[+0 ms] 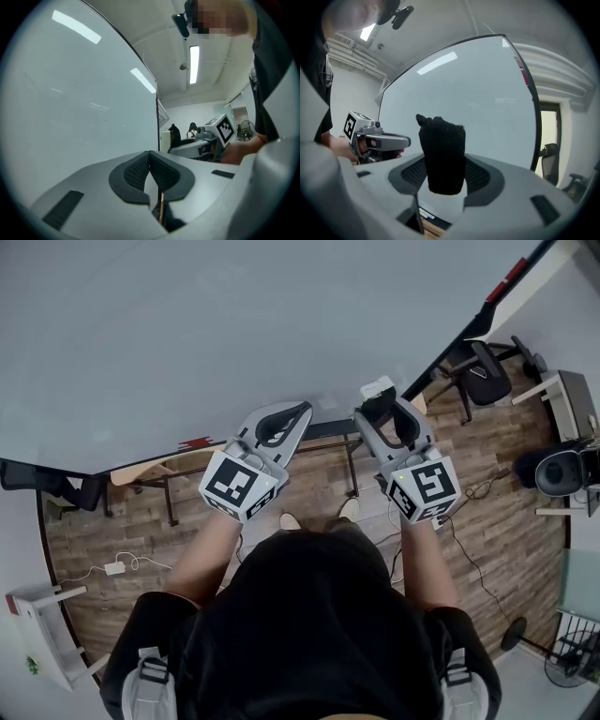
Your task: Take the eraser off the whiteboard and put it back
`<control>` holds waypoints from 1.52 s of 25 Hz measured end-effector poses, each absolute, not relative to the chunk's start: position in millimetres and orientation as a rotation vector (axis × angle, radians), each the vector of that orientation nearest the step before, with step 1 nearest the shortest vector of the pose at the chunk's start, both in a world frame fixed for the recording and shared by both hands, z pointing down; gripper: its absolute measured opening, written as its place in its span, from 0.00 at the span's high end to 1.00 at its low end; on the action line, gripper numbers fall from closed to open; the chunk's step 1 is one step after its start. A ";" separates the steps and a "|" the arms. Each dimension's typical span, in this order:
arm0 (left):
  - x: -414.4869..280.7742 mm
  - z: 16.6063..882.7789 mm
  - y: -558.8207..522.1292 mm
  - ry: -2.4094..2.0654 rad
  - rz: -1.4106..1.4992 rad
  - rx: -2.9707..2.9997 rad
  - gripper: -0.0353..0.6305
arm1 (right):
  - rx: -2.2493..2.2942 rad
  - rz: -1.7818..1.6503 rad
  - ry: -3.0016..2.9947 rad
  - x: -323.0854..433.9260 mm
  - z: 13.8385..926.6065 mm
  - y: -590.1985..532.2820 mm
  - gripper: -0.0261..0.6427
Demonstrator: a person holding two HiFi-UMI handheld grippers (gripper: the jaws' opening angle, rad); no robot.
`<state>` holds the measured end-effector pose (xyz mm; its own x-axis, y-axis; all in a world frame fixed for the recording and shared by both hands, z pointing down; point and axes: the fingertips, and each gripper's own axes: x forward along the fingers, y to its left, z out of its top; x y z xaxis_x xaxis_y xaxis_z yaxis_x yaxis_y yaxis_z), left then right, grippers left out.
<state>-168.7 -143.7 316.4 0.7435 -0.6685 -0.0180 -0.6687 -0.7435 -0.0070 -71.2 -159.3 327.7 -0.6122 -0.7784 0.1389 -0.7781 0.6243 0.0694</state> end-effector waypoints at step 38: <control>-46.0 257.1 -211.1 1.013 0.064 -2.901 0.95 | 1.630 -0.179 -2.536 45.1 251.2 -262.9 0.63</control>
